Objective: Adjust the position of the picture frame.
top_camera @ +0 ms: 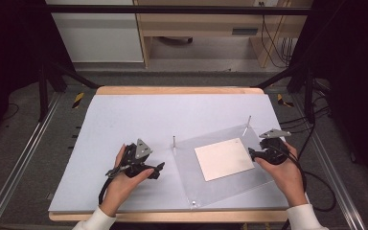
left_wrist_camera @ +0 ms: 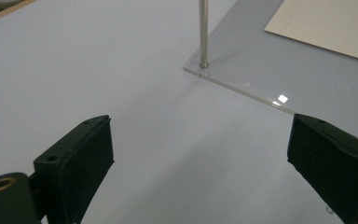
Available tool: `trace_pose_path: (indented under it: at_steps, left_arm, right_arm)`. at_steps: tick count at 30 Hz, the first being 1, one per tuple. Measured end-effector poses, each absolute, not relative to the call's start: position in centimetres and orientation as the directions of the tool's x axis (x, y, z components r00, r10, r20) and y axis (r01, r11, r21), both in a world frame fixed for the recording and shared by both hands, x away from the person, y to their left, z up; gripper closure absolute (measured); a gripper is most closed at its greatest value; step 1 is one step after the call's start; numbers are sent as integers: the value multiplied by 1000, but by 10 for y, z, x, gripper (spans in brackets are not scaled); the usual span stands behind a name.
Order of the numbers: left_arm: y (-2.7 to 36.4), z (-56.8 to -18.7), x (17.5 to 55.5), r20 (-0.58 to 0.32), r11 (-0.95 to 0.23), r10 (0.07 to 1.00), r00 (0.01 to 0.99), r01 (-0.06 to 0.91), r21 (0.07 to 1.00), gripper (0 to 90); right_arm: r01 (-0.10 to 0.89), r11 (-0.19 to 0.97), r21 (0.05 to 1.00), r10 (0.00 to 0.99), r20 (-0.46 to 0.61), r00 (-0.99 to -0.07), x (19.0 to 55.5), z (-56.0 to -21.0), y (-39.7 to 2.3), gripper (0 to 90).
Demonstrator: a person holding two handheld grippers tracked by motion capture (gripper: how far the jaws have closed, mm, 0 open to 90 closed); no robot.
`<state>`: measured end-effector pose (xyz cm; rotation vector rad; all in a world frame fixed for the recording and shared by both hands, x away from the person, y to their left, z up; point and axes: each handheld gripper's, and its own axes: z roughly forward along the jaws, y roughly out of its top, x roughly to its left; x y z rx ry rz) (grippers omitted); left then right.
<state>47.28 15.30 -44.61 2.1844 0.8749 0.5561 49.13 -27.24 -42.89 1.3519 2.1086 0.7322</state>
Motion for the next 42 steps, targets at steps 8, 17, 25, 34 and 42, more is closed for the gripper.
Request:
trace_pose_path:
  at_steps: [8,17,25,34,42]
  left_arm:
    - [135,-440,484,118,-590,680,724,444,674,66]
    - [114,-434,505,97,-572,692,716,460,679,80]
    - [102,-442,514,73,-532,727,682,493,688,193]
    - [93,-452,519,99,-499,762,640,483,719,324]
    - [90,-456,523,79,-457,786,613,490,742,339]
  right_arm:
    - [674,388,628,907,-129,-402,506,-426,-280,381]
    - [675,393,625,902,-120,-415,539,-414,-295,540]
    - [680,405,612,899,-131,-418,565,-420,-295,641]
    - [645,331,689,920,-83,-383,592,-440,-289,715]
    - [656,259,709,945,-46,-323,611,-451,-283,683]
